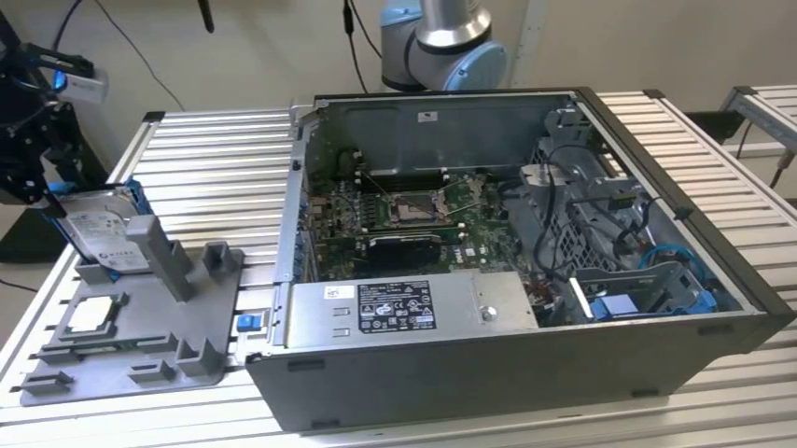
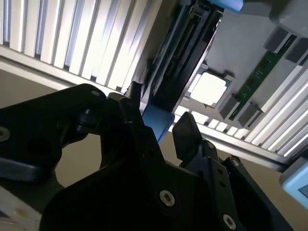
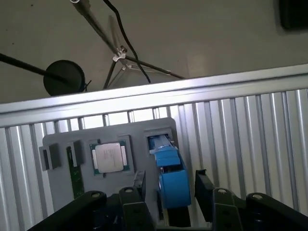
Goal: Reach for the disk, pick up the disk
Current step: 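Pick up the disk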
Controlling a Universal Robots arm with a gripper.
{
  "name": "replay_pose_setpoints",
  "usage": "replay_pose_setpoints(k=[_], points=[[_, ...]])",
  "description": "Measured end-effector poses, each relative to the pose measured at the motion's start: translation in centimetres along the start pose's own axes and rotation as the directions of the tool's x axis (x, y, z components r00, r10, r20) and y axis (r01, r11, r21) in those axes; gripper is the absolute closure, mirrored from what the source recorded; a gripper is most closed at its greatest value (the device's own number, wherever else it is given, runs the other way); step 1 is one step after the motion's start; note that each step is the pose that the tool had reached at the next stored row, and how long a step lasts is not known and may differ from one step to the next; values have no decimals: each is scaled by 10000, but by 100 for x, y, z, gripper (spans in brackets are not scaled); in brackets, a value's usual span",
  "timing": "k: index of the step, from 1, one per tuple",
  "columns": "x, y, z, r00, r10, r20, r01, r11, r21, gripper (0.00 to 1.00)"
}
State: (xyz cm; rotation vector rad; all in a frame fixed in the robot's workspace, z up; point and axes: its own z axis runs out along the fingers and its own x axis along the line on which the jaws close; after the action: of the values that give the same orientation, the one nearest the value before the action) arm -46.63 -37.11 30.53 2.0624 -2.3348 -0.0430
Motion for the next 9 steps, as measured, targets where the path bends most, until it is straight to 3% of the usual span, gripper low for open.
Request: replay_pose_setpoints(k=[5,9], points=[[0,0,45,9990,-442,-13,442,9990,37,0],[0,0,46,9990,-458,-14,458,9989,39,0]])
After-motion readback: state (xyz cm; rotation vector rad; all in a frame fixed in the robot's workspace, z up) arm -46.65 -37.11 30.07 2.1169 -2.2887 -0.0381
